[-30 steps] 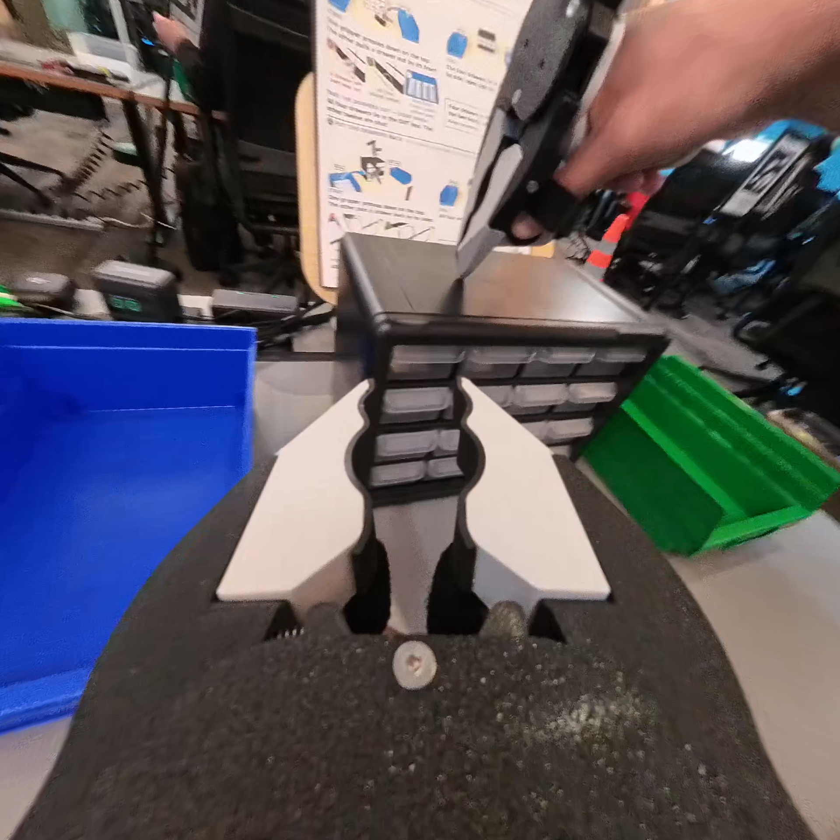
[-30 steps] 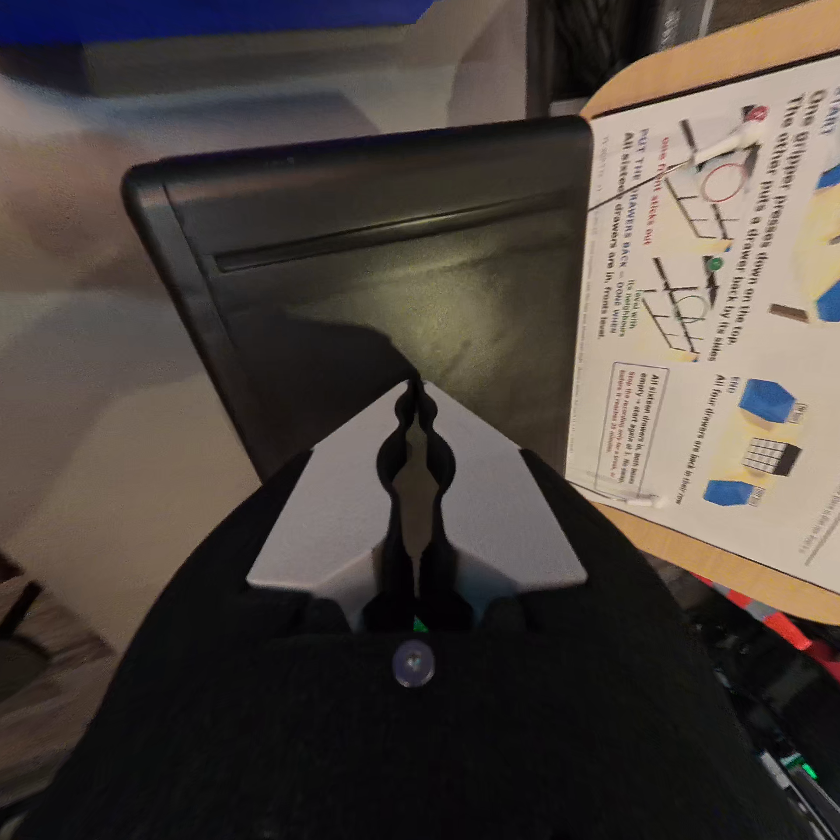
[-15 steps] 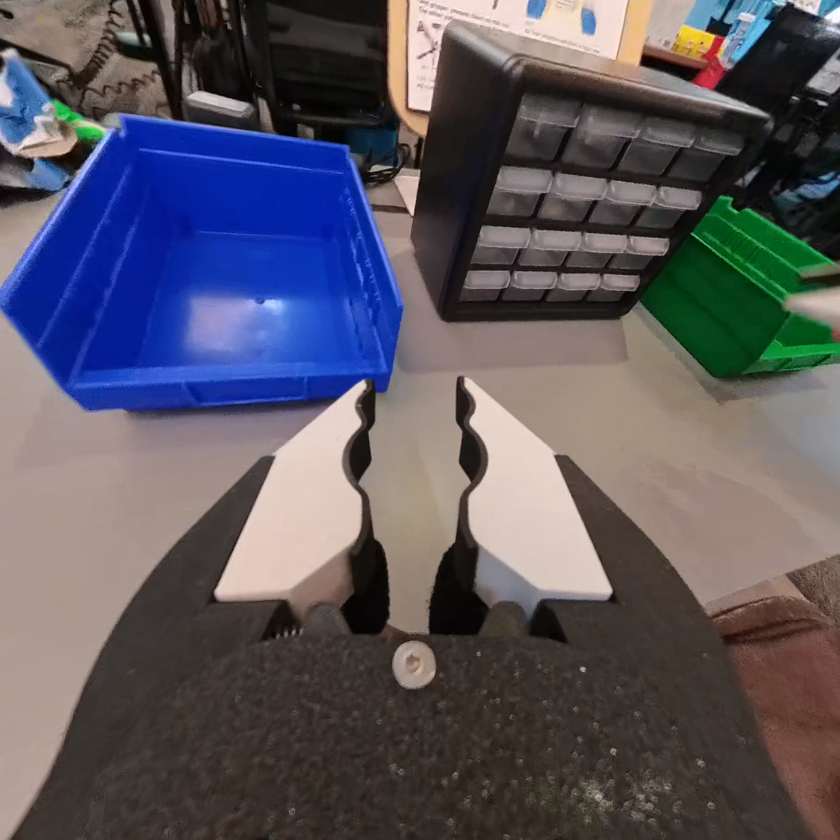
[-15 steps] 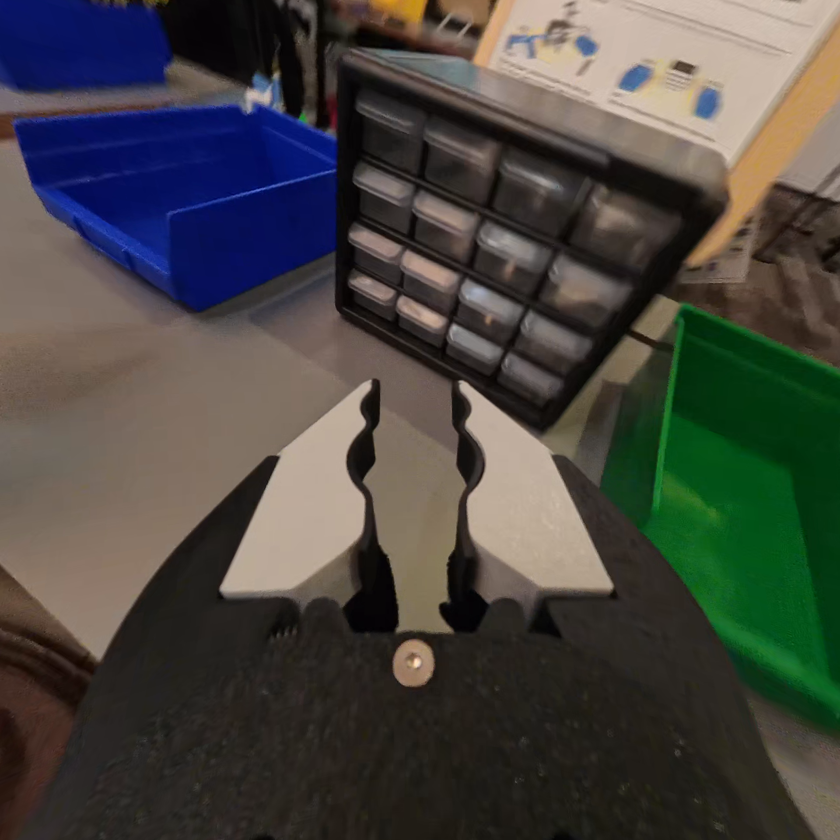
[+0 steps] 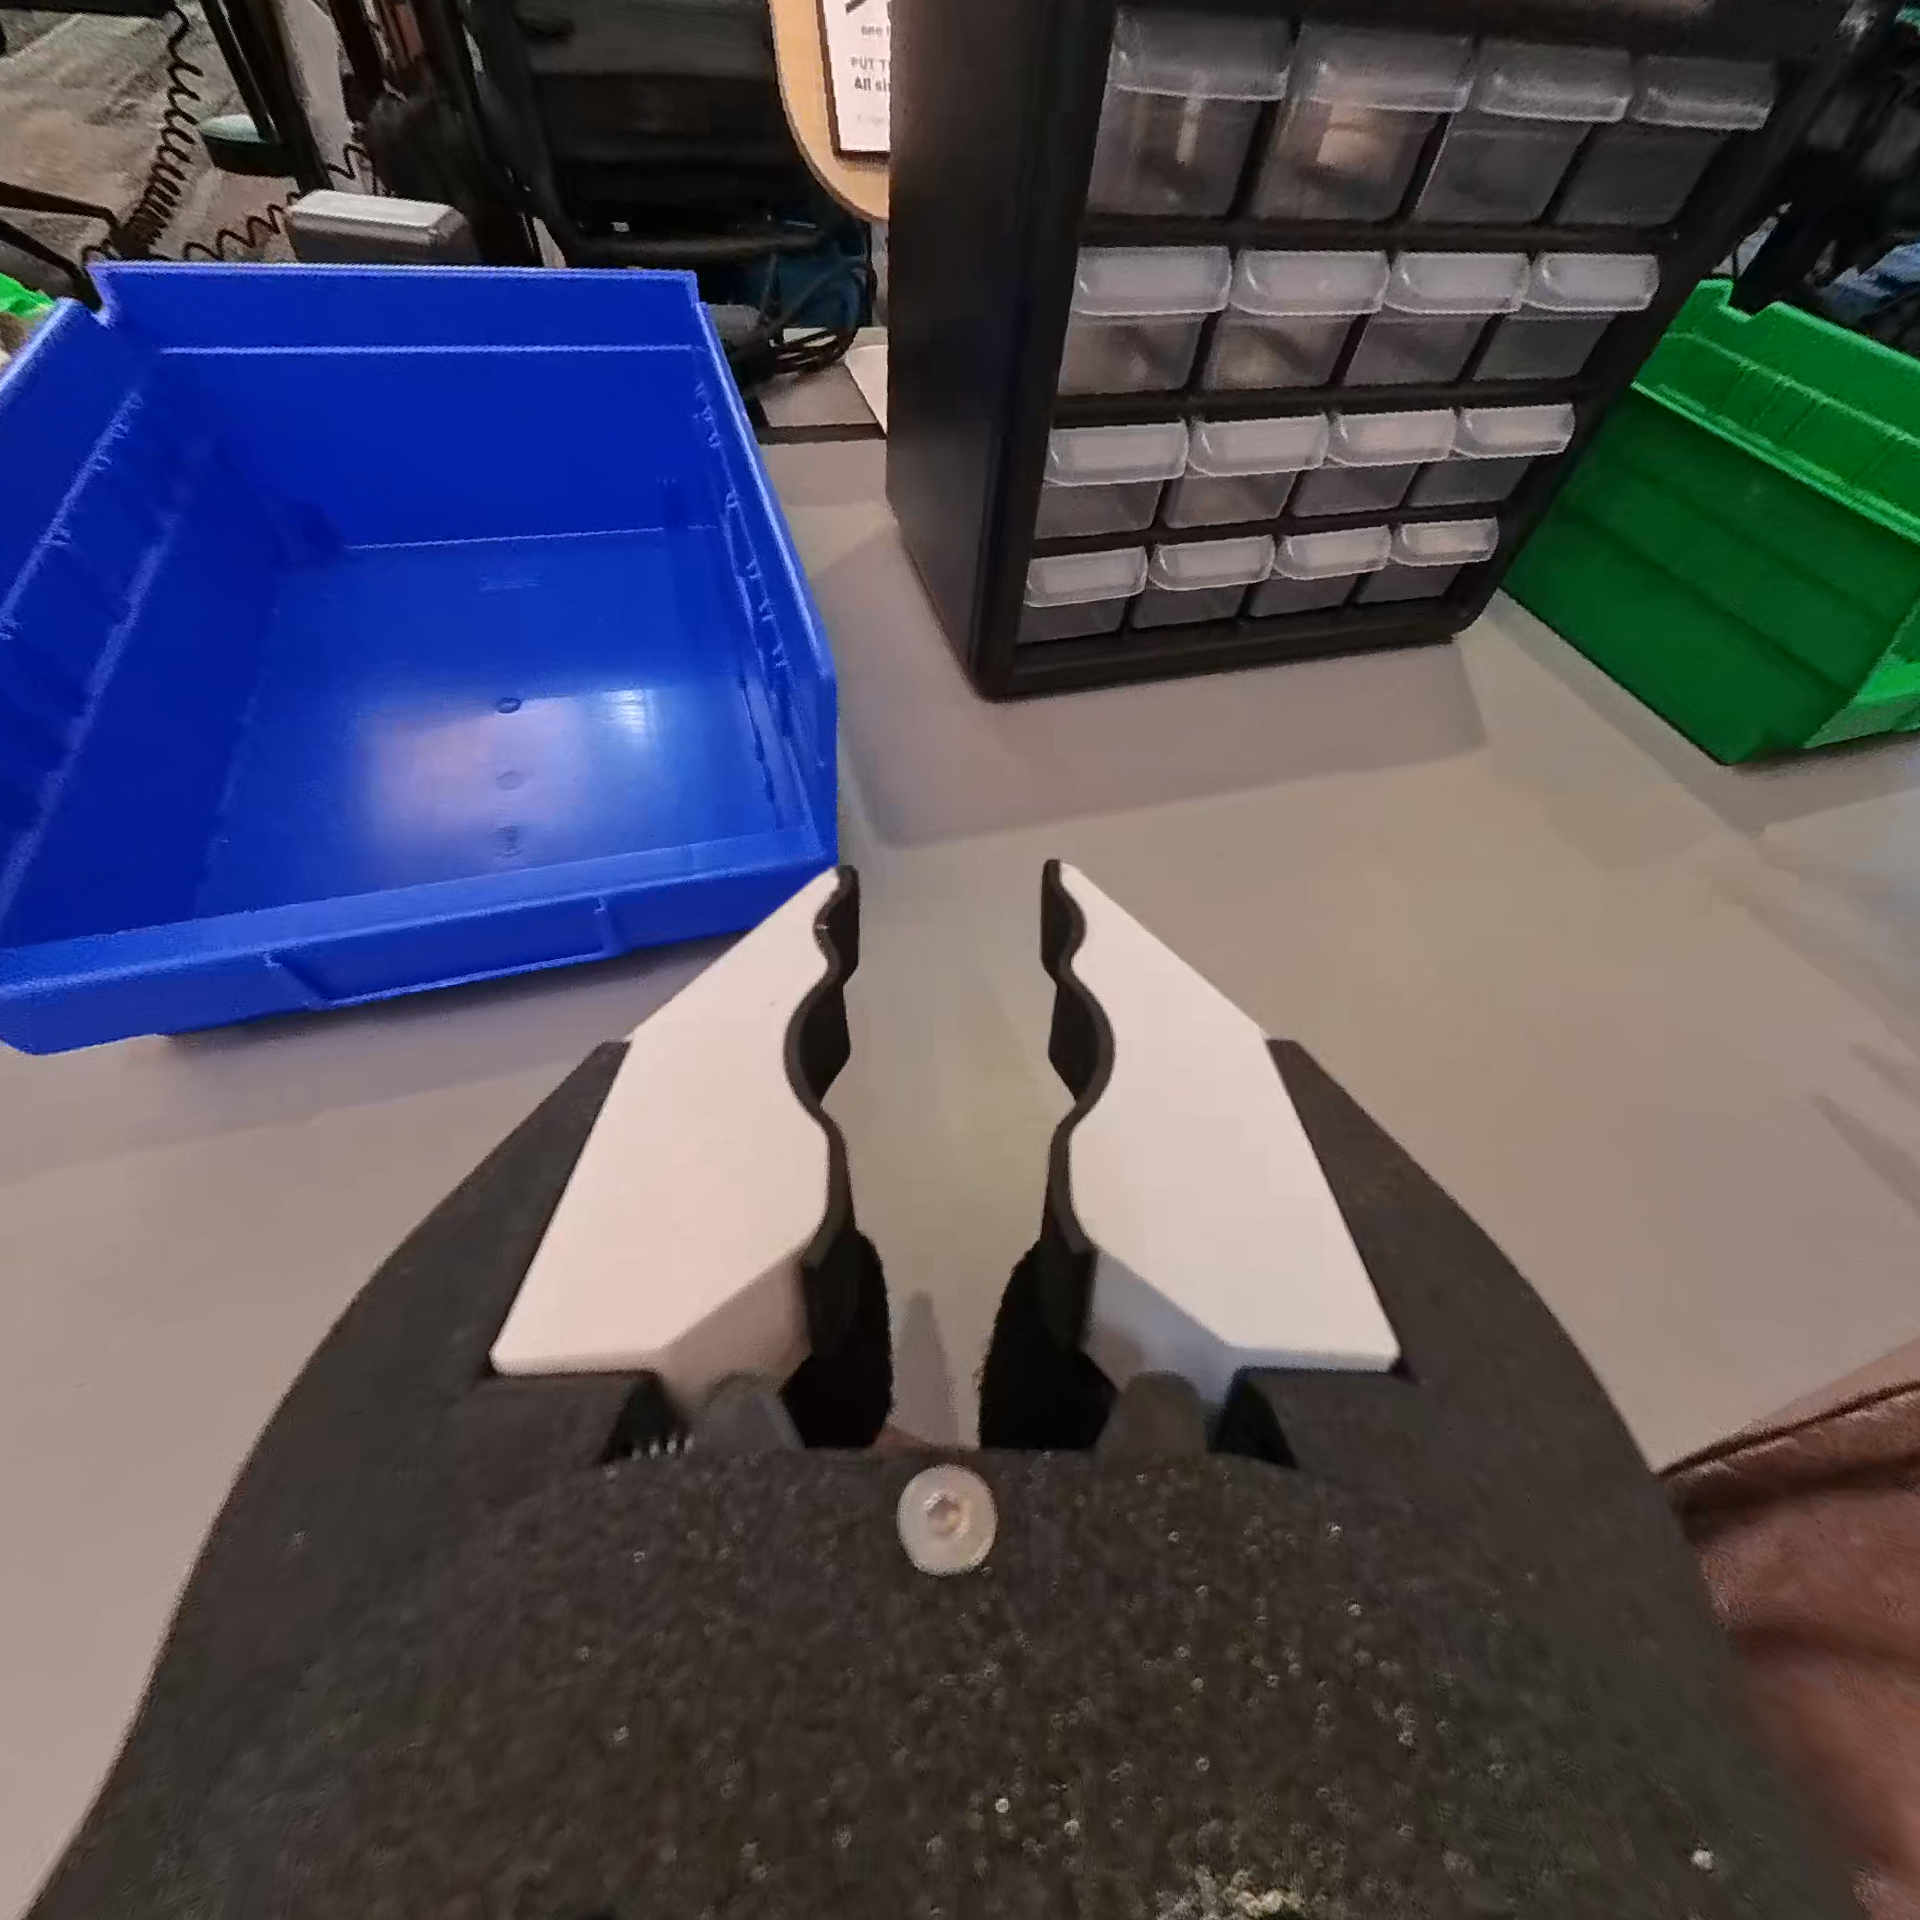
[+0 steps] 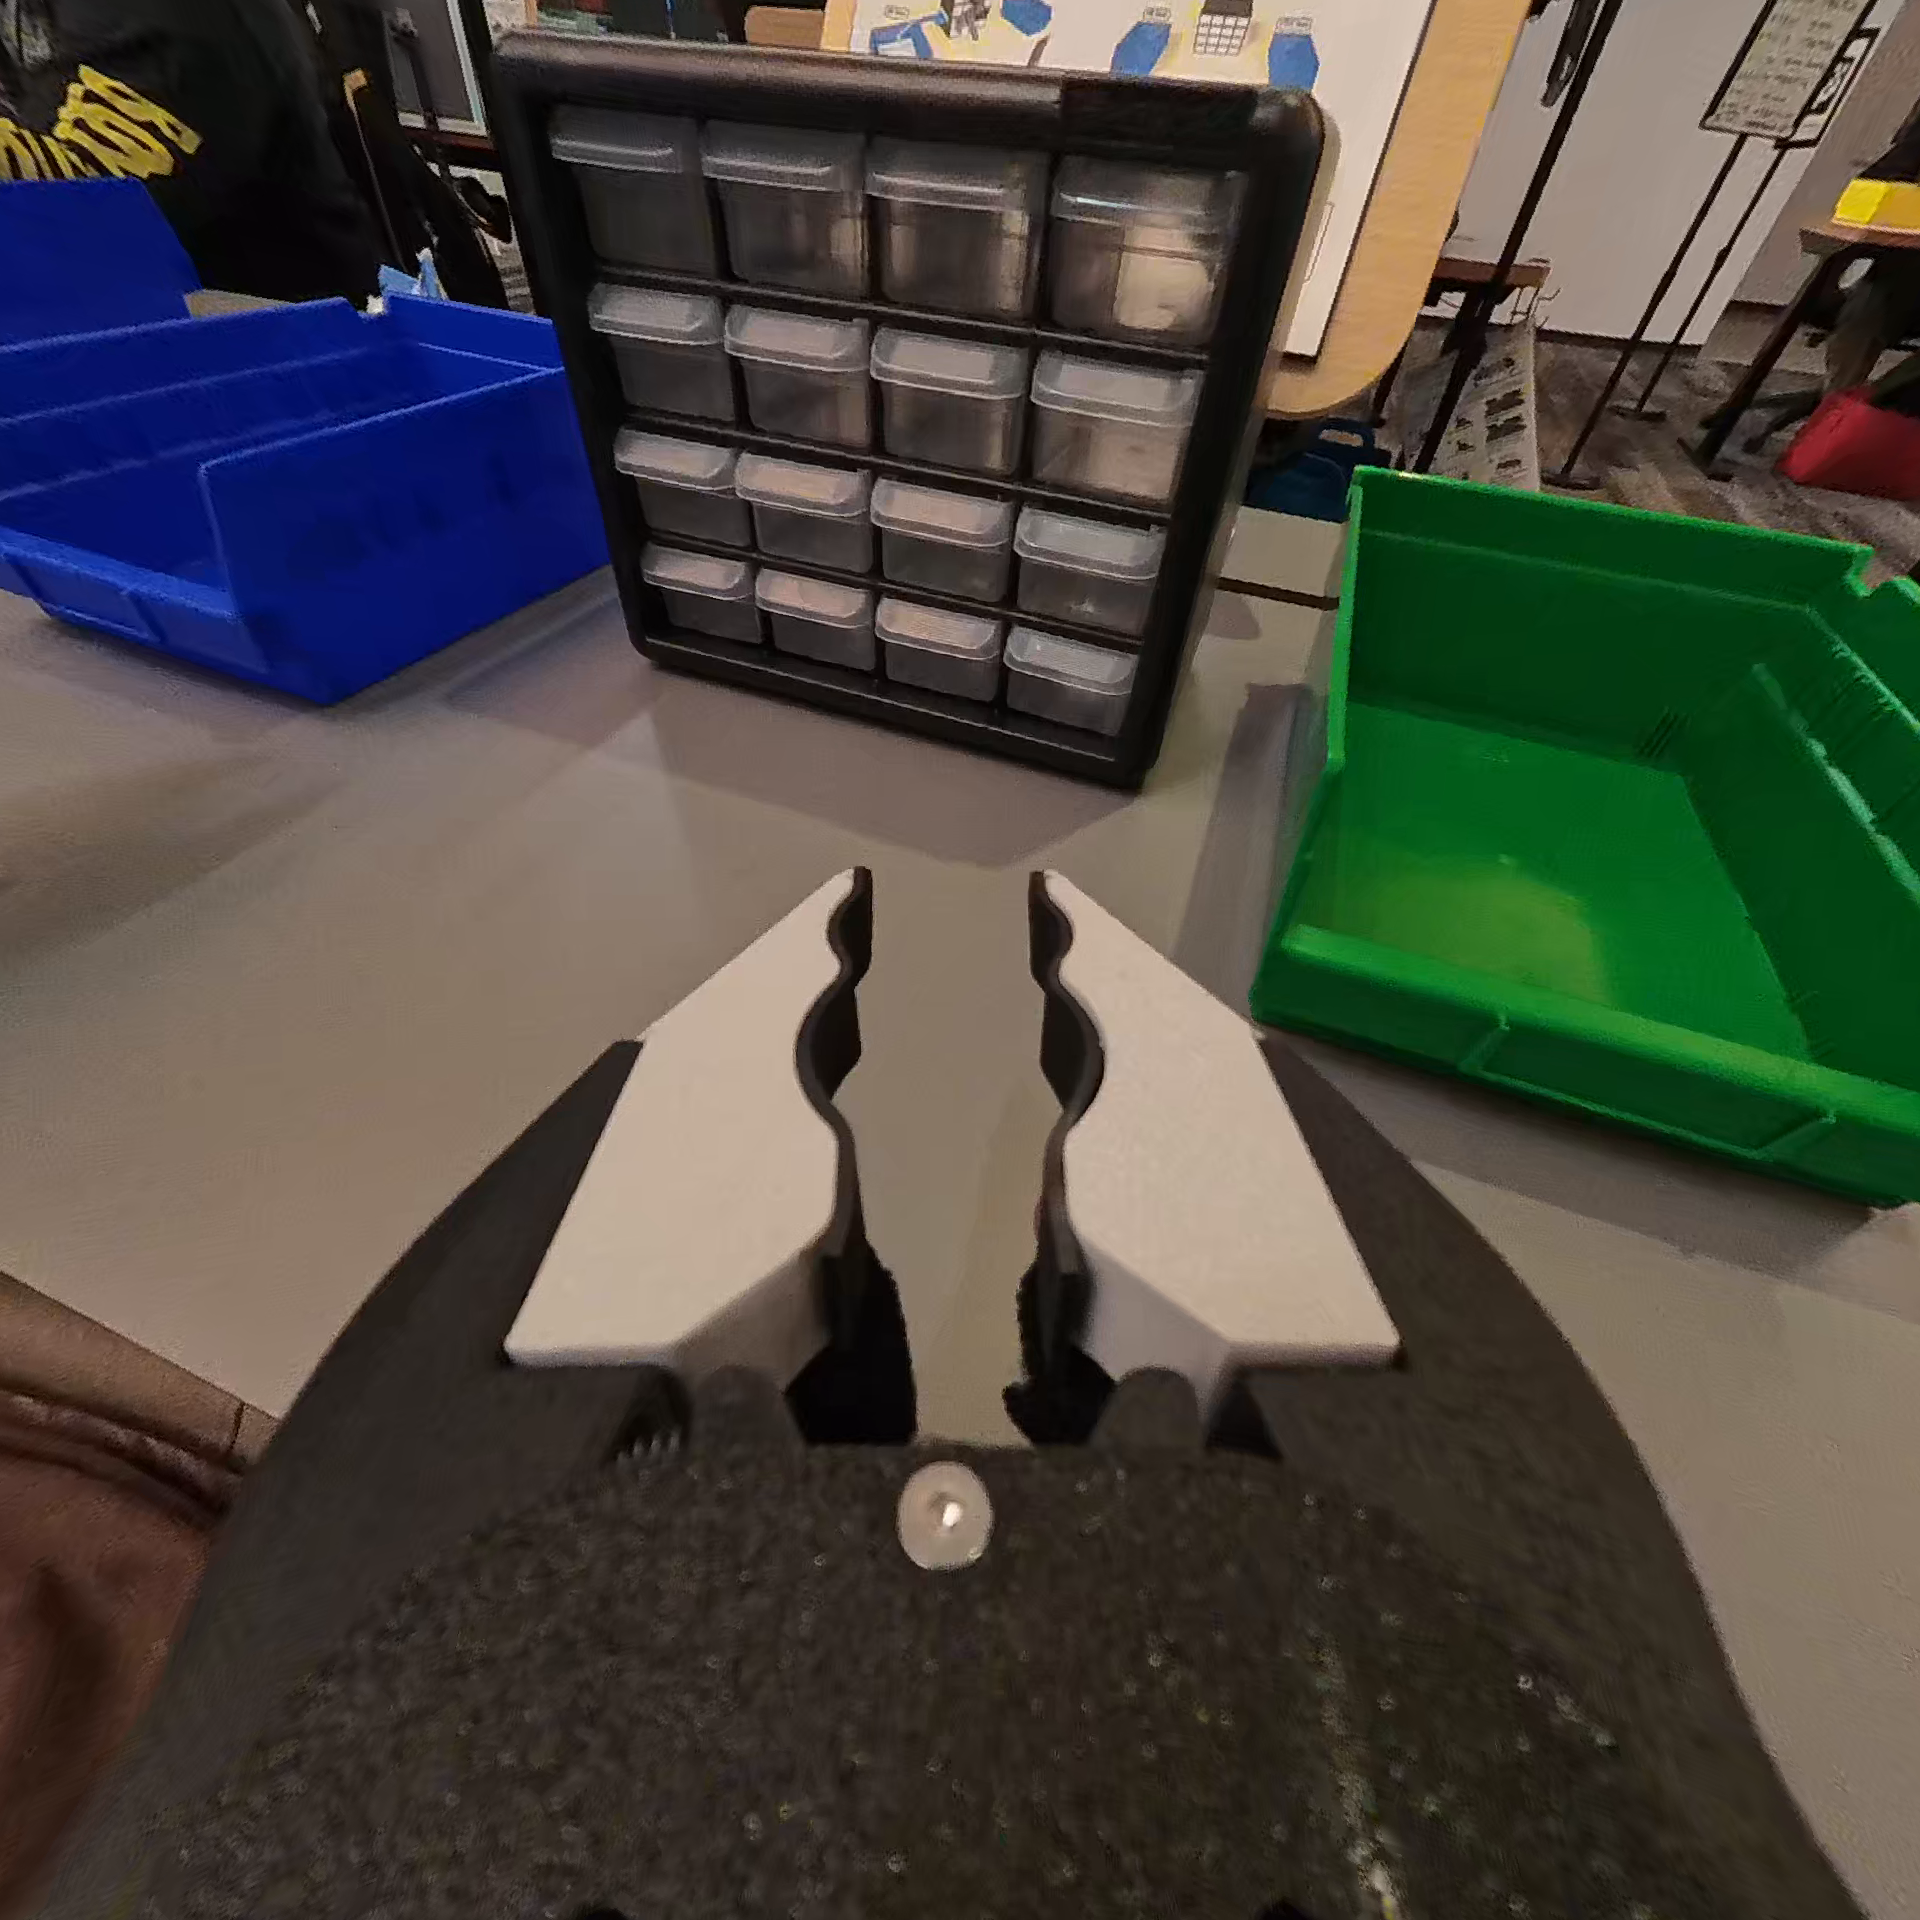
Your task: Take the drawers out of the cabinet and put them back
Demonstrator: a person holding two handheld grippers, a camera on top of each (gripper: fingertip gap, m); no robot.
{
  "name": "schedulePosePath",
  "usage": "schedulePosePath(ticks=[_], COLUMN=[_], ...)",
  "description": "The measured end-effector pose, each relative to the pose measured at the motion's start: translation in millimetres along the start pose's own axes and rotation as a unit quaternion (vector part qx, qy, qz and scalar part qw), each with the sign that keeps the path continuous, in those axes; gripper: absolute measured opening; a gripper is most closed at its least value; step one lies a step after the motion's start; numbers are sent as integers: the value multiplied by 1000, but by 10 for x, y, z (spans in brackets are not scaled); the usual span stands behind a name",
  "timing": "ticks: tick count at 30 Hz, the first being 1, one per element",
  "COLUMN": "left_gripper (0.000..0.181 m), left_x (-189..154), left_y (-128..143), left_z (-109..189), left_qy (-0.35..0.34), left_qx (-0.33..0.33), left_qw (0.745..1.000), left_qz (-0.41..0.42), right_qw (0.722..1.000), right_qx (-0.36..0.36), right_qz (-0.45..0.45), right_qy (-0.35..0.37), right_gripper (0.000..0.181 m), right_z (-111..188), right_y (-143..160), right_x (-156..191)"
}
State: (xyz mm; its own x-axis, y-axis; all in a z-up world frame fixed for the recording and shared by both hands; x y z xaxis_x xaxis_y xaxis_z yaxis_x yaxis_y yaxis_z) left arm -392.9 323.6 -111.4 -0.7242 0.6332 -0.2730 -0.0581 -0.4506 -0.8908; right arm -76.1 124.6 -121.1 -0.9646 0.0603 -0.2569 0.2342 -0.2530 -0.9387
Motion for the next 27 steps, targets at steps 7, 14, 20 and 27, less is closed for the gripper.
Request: schedulePosePath(ticks=[7,14,20,27], left_gripper=[33,33,33,33], left_x=[114,133,95,110], left_y=[14,34,60,71], left_z=[65,120,116,107], left_qy=[-5,-10,-10,-5], left_qx=[2,5,10,15], left_qw=[1000,1000,1000,1000], left_qz=[20,25,17,26], right_qw=[1000,1000,1000,1000], right_qx=[-9,-14,-14,-11], right_qz=[4,9,3,9], right_qy=[-15,-22,-22,-23], right_gripper=[26,25,24,24], right_z=[-81,-106,-106,-112], right_y=[-52,-69,-64,-61], right_x=[99,132,100,120])
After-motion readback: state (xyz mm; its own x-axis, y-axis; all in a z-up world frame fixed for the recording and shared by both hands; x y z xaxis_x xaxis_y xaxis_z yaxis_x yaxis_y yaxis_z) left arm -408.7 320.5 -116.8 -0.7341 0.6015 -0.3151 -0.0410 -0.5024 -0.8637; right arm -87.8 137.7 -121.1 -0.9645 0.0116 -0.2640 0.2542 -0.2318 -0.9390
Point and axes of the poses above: each gripper's, where its closed fingertips meet, z back along the fingers, y out of its underside, x = y × z across the jaws, the point moved 8 cm from there along z, back along the fingers, and after that the axes turned 12 degrees about z, right-handed, at the moved point
